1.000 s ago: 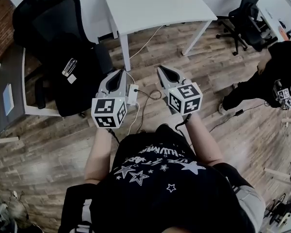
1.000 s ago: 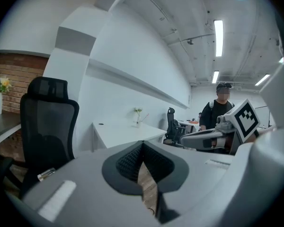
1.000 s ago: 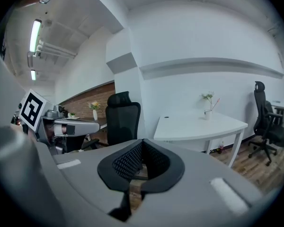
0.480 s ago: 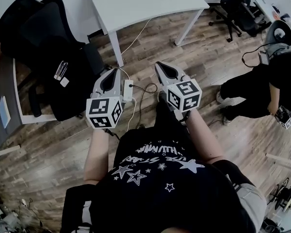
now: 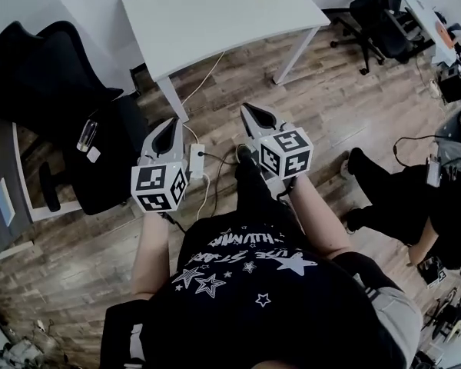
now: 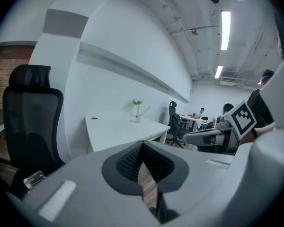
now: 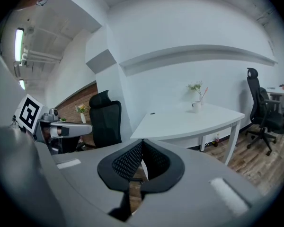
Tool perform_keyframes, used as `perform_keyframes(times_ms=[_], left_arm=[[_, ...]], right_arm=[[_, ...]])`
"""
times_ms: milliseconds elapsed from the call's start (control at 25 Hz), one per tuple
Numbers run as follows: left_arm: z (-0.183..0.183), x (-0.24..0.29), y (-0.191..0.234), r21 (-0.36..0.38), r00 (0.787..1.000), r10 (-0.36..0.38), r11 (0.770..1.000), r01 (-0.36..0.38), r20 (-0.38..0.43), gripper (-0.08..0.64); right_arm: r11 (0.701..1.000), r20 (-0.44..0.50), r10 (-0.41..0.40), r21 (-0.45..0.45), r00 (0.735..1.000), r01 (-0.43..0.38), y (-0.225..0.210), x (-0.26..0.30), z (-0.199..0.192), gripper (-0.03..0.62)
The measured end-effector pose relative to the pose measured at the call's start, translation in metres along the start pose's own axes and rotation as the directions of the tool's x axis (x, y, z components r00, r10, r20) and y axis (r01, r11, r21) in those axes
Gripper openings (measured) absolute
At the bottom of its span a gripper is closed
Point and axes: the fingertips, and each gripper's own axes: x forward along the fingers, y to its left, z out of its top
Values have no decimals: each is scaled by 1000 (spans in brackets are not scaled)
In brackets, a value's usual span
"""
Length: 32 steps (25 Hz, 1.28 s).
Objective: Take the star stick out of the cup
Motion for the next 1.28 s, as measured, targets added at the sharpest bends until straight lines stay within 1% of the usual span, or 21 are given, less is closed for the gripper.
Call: perform_keyframes(times_ms=[200, 280, 360, 520, 680, 840, 920, 1000, 1120, 1280], left_arm=[[16, 74, -3, -4, 998, 37, 999, -37, -40, 3], [28, 105, -8, -13, 998, 36, 999, -36, -44, 3], [39, 137, -15, 0, 998, 35, 999, -35, -47, 3], [55, 196, -32, 31, 998, 46, 999, -45, -49, 3], [62, 237, -52, 38, 997, 44, 998, -42, -57, 3], [72, 258, -61, 54, 997, 46, 998, -43, -55, 3], [73, 263, -60, 46, 997, 54, 998, -51, -56, 3], [75, 267, -55, 38, 996, 62, 998, -60, -58, 3], [80, 275, -47, 45, 997, 63, 997, -60, -53, 3], [95, 296, -25, 54, 998, 61, 997, -60, -24, 3]], right_arm=[[999, -25, 34, 20, 999, -33, -73, 44, 27, 17], [999, -24, 44, 27, 999, -44, -104, 60, 44, 17], [998, -24, 55, 26, 998, -55, -134, 72, 59, 17], [998, -19, 63, 34, 998, -62, -194, 86, 82, 17], [996, -19, 55, 67, 998, -54, -242, 91, 89, 17], [993, -7, 57, 108, 998, -56, -269, 97, 95, 17], [991, 1, 62, 120, 998, -62, -277, 99, 99, 17], [990, 8, 64, 127, 998, -64, -282, 103, 102, 17], [989, 13, 62, 134, 998, -63, -288, 114, 105, 17], [990, 19, 46, 133, 999, -48, -296, 139, 114, 17]])
